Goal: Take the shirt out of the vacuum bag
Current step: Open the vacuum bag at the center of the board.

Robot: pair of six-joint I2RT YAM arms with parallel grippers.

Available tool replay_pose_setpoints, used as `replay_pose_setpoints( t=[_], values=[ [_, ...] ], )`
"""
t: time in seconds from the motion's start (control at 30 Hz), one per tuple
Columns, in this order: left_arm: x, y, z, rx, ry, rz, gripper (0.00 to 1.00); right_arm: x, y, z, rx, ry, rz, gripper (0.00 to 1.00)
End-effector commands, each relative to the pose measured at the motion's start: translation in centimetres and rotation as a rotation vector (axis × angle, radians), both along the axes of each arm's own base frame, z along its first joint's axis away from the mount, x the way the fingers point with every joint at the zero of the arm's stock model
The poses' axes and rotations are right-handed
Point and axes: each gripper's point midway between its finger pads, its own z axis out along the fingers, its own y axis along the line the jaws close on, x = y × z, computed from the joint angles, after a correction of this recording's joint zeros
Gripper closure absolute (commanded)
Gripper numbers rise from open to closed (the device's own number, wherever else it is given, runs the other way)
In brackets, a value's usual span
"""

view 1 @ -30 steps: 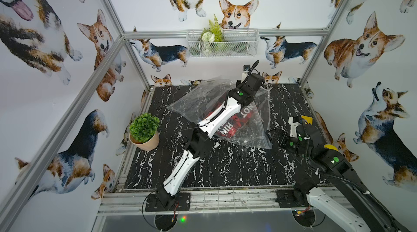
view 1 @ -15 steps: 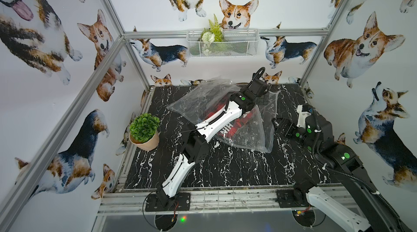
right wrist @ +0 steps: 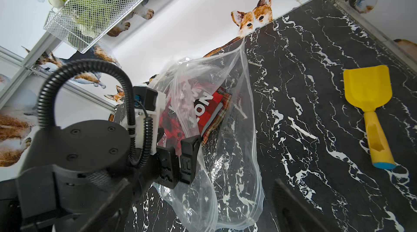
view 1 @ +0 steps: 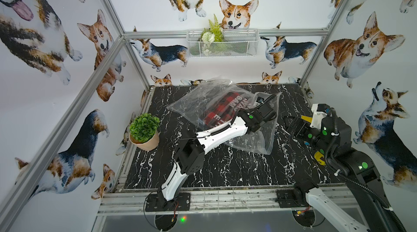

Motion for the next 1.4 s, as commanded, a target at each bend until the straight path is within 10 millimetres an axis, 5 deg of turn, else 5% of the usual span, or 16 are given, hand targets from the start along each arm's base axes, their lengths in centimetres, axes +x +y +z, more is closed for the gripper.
replay_pose_setpoints(
  t=[0.0,0.23,0.33,0.7,0.93,1.07,1.2,1.23,1.37],
  values=[
    [0.5,0.8,-1.3,0.028,-0.006,0.074,0.00,-0.2,-0.1,-0.9,0.008,0.024,-0.009,0.00],
    [0.7,-3.9,1.1,-0.109,-0.050,0.008,0.00,-0.6,-0.1,-1.8,0.018,0.036,-0.007,0.00],
    [0.4,-5.1,0.6,-0.088,-0.008,-0.020,0.00,-0.8,-0.2,-2.3,0.014,0.044,-0.009,0.00],
    [-2.2,0.2,-4.1,0.134,0.034,0.035,0.00,-1.4,-0.4,-2.5,0.024,0.040,-0.011,0.00],
    [-1.9,-1.2,-5.1,0.134,0.039,0.034,0.01,-1.7,-0.1,-2.9,0.054,0.051,-0.002,0.00],
    [-1.7,-2.6,-5.5,0.122,0.064,0.010,0.22,-2.0,-0.3,-3.4,0.050,0.061,-0.006,0.00],
    [-1.7,-2.4,-4.1,0.134,0.059,0.004,0.93,-2.4,-0.7,-4.3,0.033,0.078,-0.018,0.00],
    [-1.7,-2.0,-3.2,0.138,0.042,0.010,1.00,-2.6,-0.8,-4.5,0.031,0.081,-0.022,0.00],
    [-1.6,0.0,1.0,0.139,-0.019,0.015,1.00,-2.9,-0.6,-5.6,0.067,0.101,-0.022,0.00]
  ],
)
